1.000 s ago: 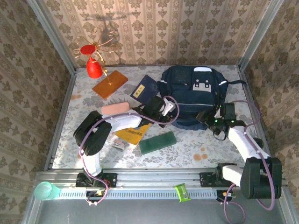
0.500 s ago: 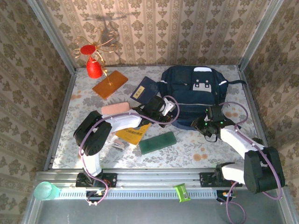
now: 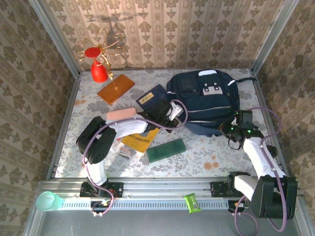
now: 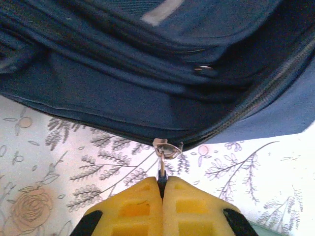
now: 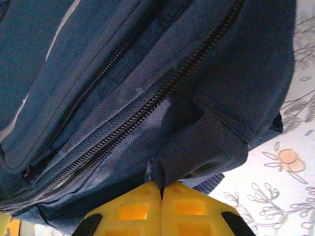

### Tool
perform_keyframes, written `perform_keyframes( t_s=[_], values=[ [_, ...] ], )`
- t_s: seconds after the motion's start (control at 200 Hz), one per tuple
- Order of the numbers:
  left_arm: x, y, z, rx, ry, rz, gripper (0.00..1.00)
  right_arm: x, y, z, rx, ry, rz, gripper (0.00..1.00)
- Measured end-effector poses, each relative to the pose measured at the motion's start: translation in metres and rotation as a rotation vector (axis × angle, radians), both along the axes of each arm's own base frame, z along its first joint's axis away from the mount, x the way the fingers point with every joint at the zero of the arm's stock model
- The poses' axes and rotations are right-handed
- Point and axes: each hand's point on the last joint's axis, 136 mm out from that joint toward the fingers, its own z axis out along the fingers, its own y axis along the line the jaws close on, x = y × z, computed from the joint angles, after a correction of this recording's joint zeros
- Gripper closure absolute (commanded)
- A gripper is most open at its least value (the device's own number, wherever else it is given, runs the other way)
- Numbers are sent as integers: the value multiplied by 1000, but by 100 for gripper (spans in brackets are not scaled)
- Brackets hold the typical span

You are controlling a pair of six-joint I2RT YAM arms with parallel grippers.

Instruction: Pack the student bag

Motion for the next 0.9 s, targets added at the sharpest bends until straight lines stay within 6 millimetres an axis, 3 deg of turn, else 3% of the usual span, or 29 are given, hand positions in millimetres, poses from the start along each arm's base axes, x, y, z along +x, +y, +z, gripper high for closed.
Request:
perform_keyframes(
  t_s=[0.35, 0.52, 0.9],
  values=[
    [53, 1, 29, -46, -36, 58, 100, 8, -36, 39, -31, -86, -104, 100],
    [77, 8, 19, -44, -20, 86, 100, 12, -46, 51, -47, -103, -117, 100],
    [110, 20, 1, -32, 10, 117, 100, 13, -52, 44, -32, -69, -117, 100]
  ],
)
